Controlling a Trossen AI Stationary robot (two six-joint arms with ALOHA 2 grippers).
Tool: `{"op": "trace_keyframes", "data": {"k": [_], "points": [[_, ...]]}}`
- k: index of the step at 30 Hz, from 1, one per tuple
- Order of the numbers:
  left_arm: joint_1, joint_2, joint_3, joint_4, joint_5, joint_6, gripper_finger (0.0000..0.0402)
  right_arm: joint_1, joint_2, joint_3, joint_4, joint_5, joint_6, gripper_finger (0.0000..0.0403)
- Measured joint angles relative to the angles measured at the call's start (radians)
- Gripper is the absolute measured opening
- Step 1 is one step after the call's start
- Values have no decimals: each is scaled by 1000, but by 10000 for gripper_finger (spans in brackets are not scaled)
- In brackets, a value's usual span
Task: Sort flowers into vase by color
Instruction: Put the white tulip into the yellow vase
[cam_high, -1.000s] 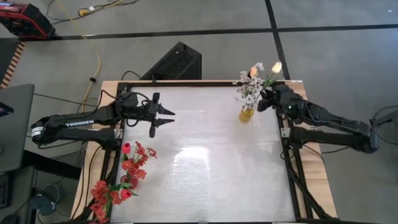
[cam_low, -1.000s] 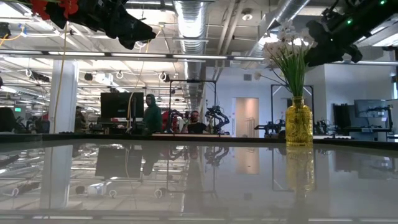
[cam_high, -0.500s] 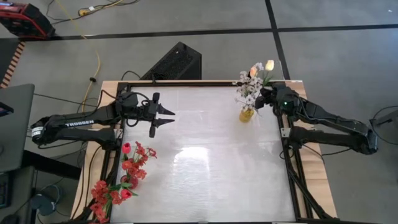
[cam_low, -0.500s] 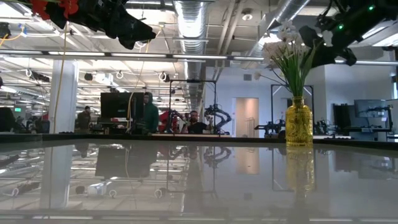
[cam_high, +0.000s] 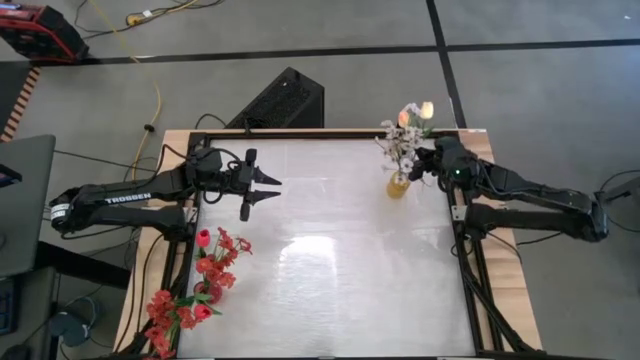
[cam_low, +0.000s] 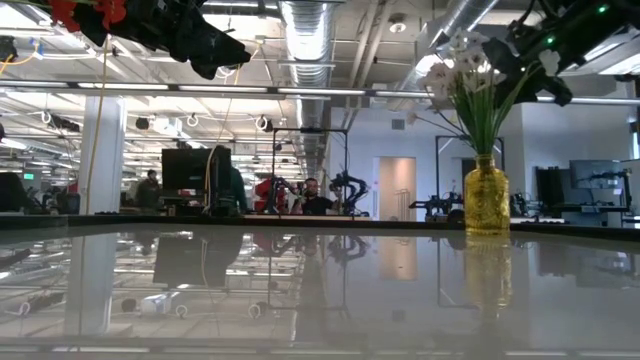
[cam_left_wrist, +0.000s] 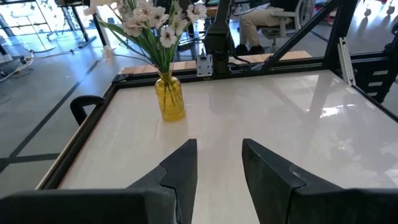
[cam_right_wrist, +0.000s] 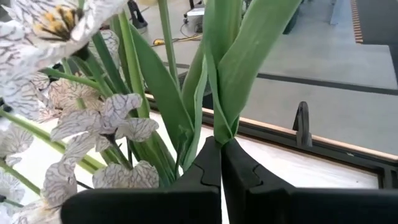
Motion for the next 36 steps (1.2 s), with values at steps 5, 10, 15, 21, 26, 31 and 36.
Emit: {"op": "trace_keyframes", "data": {"k": [5,10,15,21,26,31,36], "points": [[0,0,0,0,0,0,116,54,0,0,-6,63,34,21],[0,0,0,0,0,1,116,114,2,-1,-7,120,76,21],[0,0,0,0,9,1,116,174,41,-1,-3,182,114,21],[0,0,0,-9,24,0,116,228,118,-1,-17,232,173,21],[0,0,0,-16,25,0,116,255,156,0,-44,249,199,21],[0,0,0,-16,26,0,116,278,168,0,-57,255,193,23],[0,0,0,-15,26,-1,116,298,161,0,-59,249,160,51]]}}
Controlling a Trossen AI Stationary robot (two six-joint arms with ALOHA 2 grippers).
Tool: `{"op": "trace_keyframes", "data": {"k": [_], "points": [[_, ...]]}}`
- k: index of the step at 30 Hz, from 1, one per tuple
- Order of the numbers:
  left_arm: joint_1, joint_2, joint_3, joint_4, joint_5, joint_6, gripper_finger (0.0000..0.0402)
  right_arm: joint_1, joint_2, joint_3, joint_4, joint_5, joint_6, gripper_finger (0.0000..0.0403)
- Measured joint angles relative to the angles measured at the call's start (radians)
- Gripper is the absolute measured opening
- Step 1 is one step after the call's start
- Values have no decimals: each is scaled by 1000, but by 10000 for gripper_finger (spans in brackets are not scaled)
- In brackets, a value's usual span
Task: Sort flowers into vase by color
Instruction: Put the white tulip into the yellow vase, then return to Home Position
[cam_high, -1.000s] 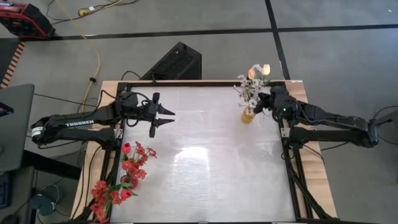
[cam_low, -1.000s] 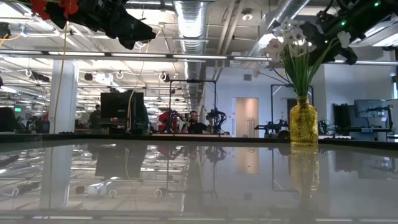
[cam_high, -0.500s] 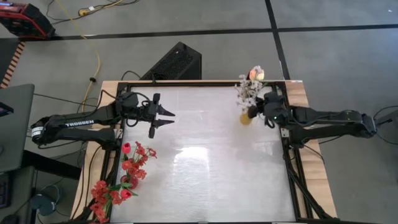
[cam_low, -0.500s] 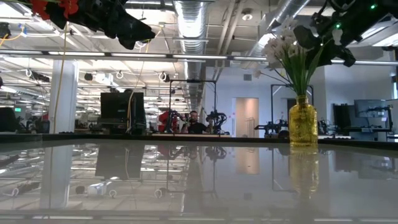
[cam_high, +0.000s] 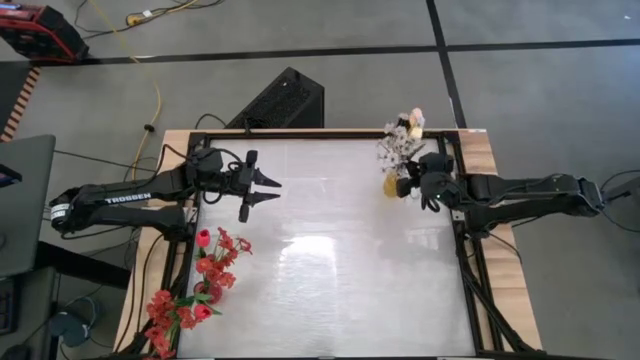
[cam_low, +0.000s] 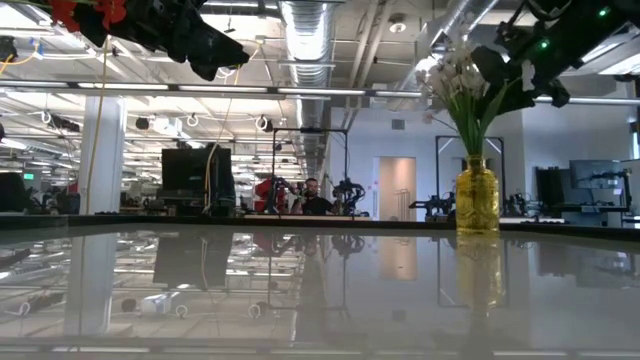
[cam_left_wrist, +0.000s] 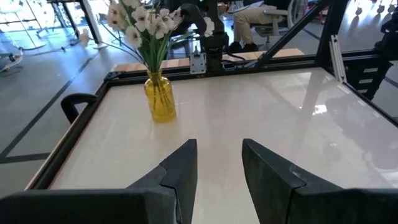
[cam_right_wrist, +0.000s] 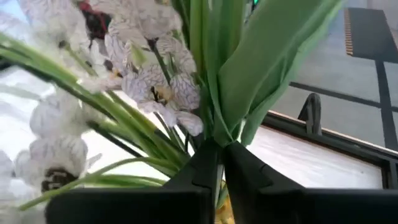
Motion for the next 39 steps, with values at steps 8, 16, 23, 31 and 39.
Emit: {"op": "trace_keyframes", "data": {"k": [8,16,23,31,39], "points": [[0,0,0,1,0,-3,116,1,-71,-2,-29,-42,-26,120],[0,0,0,11,-2,-5,116,1,-126,85,-178,-153,-46,186],[0,0,1,8,-3,-28,116,0,-122,235,-370,-239,-35,207],[0,-64,33,-26,-6,-70,116,1,-122,392,-528,-376,-32,207],[0,-230,36,-107,-8,-126,116,80,-124,435,-529,-640,-32,193]]}}
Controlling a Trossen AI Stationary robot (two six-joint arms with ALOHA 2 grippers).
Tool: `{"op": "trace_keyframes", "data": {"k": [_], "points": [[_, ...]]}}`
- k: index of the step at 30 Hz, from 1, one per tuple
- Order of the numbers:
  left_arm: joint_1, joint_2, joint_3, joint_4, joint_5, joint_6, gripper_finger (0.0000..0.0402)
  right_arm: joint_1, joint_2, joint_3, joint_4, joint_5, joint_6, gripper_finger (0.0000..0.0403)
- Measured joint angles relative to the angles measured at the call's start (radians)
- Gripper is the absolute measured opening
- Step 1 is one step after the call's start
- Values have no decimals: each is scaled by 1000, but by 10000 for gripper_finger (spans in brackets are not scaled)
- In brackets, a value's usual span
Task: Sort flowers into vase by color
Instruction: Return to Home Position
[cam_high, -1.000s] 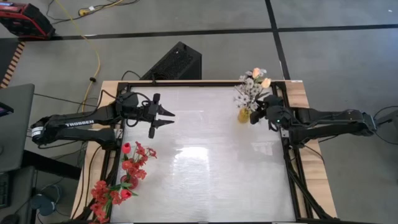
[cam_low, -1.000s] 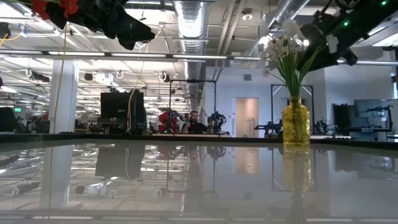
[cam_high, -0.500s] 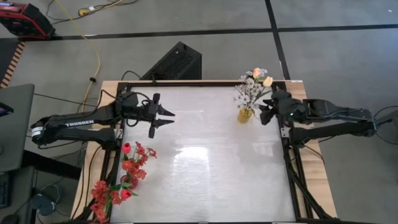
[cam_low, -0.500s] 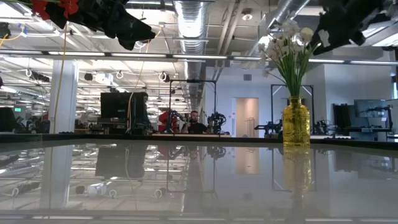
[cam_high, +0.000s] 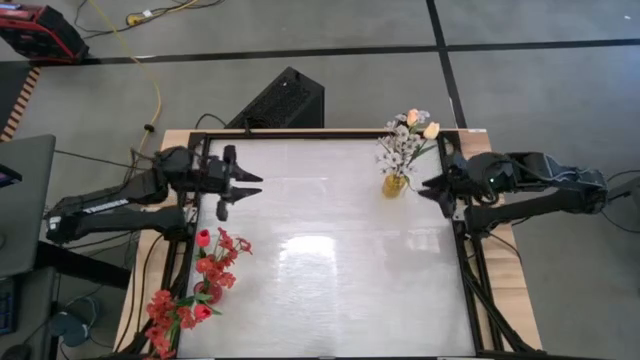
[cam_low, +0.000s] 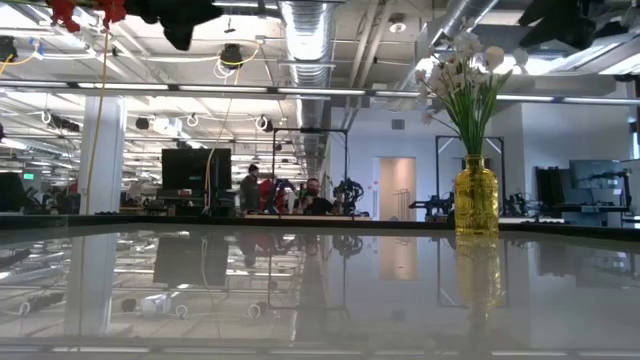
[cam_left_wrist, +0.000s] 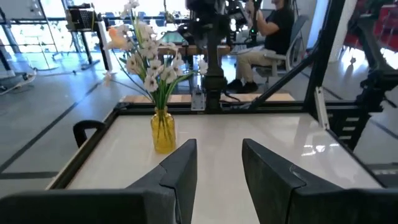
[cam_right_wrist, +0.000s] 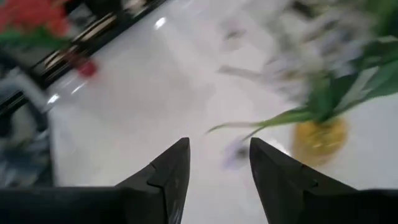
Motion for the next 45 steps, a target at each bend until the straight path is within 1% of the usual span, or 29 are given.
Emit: {"op": "trace_keyframes", "data": {"k": [2,4,8,11,15,18,22,25,29,32,33,34,36,39,41,43,45], "points": [[0,-43,0,-43,-2,-11,116,51,0,0,-1,-25,20,186],[0,-82,0,-92,-26,-19,116,116,1,0,-1,-20,43,176],[0,-145,0,-200,-106,-21,116,262,2,-26,12,21,85,149],[0,-181,-9,-248,-157,-20,116,375,-3,-85,8,87,139,123],[0,-225,-75,-246,-177,-20,116,515,-16,-197,31,187,199,86],[0,-256,-140,-227,-207,-24,116,598,-31,-295,127,249,205,58],[0,-300,-221,-154,-268,-26,116,680,-56,-432,277,350,151,21],[0,-315,-295,-66,-273,-34,116,707,-85,-525,388,446,91,16],[0,-316,-370,36,-272,-58,116,685,-142,-641,587,516,-12,16],[0,-316,-409,105,-265,-78,116,606,-174,-743,820,513,-179,16],[0,-316,-421,124,-263,-83,116,566,-179,-767,891,479,-231,16],[0,-316,-429,140,-263,-87,116,519,-183,-787,955,423,-277,16],[0,-316,-432,150,-263,-98,116,414,-185,-811,1026,278,-341,16],[0,-317,-432,156,-258,-111,116,250,-183,-816,1020,93,-361,16],[0,-318,-433,155,-249,-113,116,162,-182,-818,1013,-23,-371,16],[0,-318,-432,155,-235,-117,116,105,-185,-830,1021,-93,-377,16],[0,-318,-432,150,-222,-120,116,75,-193,-859,1031,-104,-372,16]]}}
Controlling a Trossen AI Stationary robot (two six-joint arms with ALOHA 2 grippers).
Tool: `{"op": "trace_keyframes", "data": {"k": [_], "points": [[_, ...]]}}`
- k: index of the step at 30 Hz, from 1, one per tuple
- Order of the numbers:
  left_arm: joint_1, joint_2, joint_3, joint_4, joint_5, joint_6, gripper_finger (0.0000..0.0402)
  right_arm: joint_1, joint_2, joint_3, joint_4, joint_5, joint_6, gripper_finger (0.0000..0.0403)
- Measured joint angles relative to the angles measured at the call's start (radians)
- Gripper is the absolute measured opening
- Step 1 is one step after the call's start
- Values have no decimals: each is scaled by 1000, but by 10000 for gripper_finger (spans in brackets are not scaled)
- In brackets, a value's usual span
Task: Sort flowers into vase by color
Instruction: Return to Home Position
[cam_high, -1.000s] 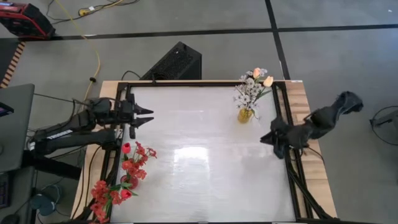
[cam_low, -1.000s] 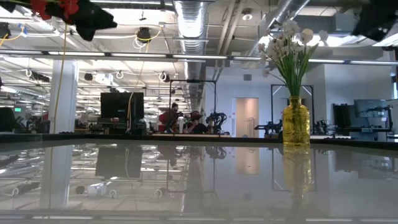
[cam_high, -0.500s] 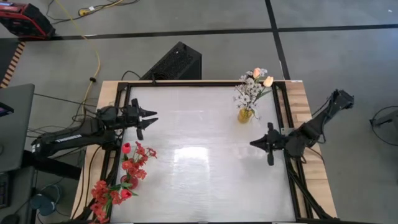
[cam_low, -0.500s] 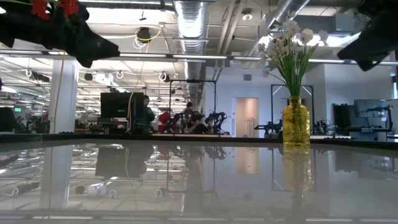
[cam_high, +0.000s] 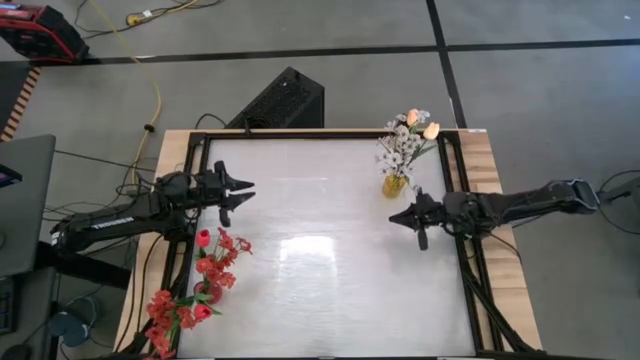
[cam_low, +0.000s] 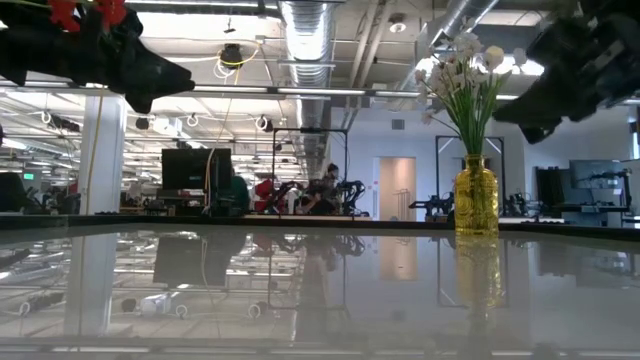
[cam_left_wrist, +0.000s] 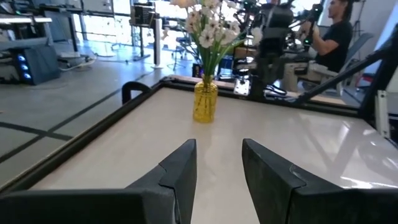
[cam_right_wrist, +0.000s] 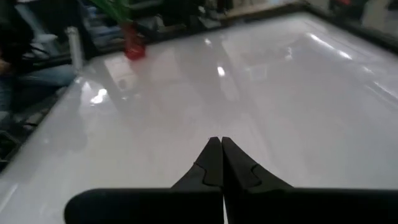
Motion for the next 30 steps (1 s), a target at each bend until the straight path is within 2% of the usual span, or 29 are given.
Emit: {"op": "trace_keyframes", "data": {"k": [8,15,23,30], "points": [[0,0,-2,-3,24,-25,116,4,-90,-93,-2,12,22,16],[0,-1,-81,59,41,-99,116,-11,-242,-157,-11,28,-25,16],[0,0,-195,196,-25,-144,116,-125,-351,-155,-42,-57,-89,16],[-15,0,-195,144,-81,-125,116,-236,-356,-155,-52,-99,-161,18]]}}
